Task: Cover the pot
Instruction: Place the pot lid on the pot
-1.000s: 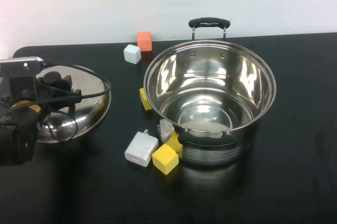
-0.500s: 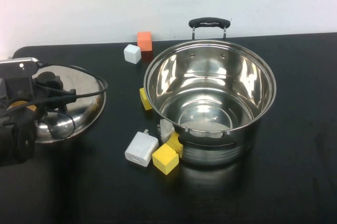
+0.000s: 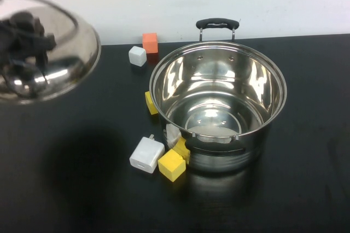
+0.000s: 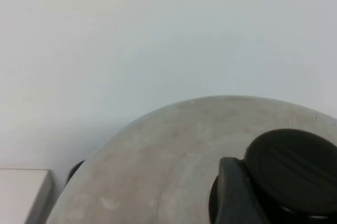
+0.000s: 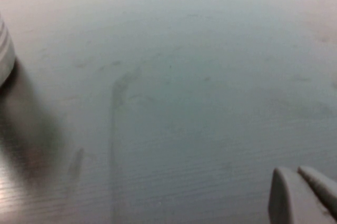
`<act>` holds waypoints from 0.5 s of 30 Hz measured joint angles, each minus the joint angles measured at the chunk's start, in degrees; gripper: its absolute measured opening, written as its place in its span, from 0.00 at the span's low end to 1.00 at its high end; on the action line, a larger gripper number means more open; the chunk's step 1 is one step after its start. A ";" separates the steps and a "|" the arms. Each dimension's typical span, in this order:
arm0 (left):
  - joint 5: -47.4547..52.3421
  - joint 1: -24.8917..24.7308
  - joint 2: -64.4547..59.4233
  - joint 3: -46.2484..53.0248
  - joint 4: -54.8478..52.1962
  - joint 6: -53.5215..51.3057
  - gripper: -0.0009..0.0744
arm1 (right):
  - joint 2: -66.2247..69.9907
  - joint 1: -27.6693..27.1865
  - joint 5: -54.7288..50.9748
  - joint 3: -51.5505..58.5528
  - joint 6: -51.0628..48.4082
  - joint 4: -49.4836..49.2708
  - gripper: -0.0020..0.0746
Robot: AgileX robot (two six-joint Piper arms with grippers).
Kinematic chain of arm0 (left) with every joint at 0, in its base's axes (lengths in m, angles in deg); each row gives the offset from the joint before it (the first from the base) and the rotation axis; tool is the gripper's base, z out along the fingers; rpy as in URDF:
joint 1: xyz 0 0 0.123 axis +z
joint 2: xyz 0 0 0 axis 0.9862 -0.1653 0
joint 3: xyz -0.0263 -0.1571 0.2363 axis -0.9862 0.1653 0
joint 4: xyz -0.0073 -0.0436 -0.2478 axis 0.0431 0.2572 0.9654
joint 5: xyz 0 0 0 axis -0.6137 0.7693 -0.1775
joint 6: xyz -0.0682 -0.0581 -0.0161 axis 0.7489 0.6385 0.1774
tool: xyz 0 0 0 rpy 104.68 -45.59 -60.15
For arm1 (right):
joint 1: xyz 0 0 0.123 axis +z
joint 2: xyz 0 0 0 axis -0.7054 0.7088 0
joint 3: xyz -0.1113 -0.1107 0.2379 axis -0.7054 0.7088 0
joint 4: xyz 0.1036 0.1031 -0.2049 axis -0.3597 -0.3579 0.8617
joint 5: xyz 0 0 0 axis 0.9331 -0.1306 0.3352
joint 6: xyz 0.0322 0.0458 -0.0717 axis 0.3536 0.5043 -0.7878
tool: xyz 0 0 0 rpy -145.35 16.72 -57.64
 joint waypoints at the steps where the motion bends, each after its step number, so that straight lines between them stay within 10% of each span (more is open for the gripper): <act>1: 3.82 0.00 1.40 -1.63 -0.11 0.78 0.45 | 0.00 0.00 0.00 0.00 0.00 0.00 0.02; 15: 18.76 -21.85 3.07 -15.08 -1.03 5.68 0.45 | 0.00 0.00 0.00 0.00 0.00 0.00 0.02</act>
